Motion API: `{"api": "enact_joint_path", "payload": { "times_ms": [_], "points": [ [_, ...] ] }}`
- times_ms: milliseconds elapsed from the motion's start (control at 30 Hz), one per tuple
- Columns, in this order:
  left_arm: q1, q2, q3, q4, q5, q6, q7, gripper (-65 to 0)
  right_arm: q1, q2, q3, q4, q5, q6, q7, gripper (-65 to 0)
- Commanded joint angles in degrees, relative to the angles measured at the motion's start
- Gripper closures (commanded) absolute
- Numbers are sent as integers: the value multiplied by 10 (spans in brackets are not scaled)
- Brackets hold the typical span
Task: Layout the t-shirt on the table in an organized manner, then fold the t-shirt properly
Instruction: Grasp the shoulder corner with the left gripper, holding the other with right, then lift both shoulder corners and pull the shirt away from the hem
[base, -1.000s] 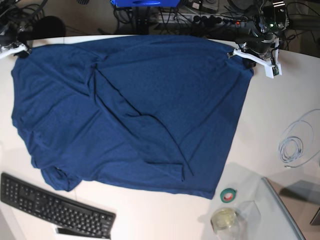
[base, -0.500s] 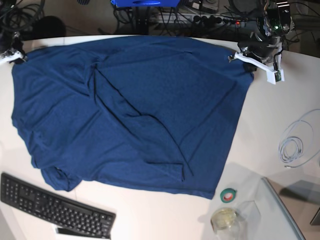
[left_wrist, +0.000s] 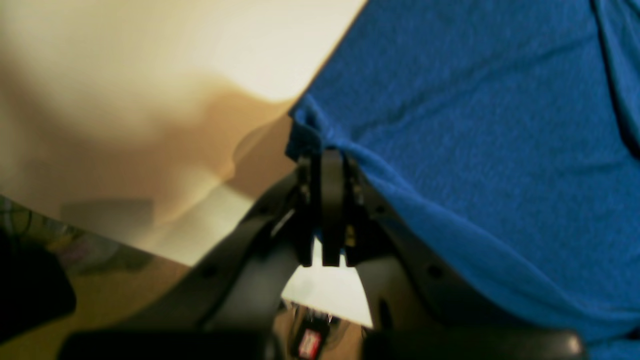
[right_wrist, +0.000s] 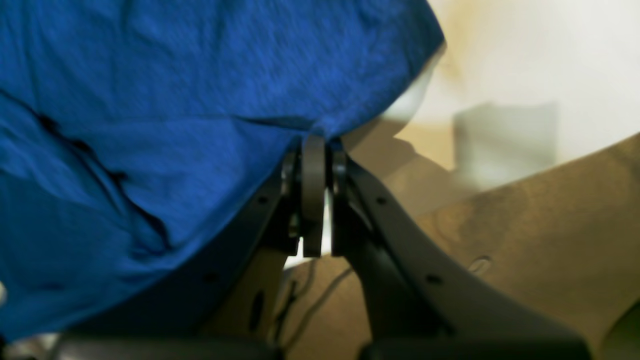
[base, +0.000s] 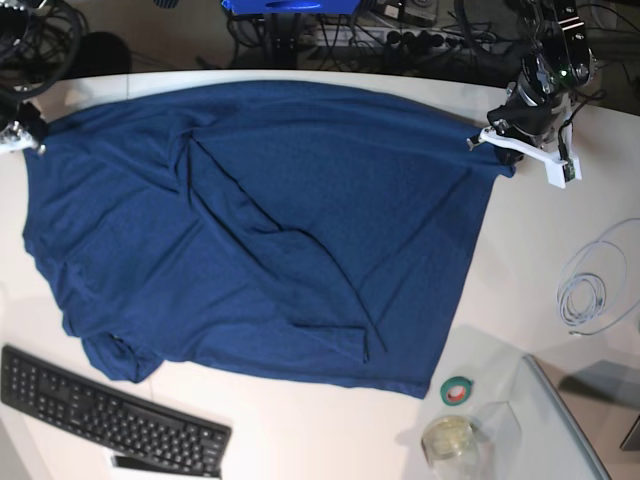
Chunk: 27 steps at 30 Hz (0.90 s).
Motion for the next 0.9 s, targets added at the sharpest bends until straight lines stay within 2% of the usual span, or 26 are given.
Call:
{"api": "enact_joint_path", "payload": {
  "times_ms": [0,67,200,333,400,467,567,733,867],
  "points": [
    [-9,-4,-3,11,-4,0,3,0,9,9,2,13,7,-6,0,0],
    [-22,3,-7,11,-4,0,18,0,21,9,2,11,6,-10,0,0],
    [-45,8,-5,10,-4,0,22,0,37,9,-2,10,6,-55,-1,0],
    [-71,13,-3,6,-4,0,22,0,65,11,-3,6,5,-73,-23,0],
    [-89,21,-6,5,-3,0,25,0,87,24,-3,-16,5,-83,-37,0],
    [-111,22,-7,4,-3,0,56,0,108,36,-5,-53,5,-89,-42,0],
    [-148,29,-8,-12,-3,0,94,0,127,60,-41,-98,5,-98,-36,0],
    [-188,38,-13,-56,-1,0,96,0,147,80,-80,-173,5,-103,9,0],
    [-212,48,-58,-87,0,0,96,0,151,97,-101,-210,5,-103,38,0]
  ]
}}
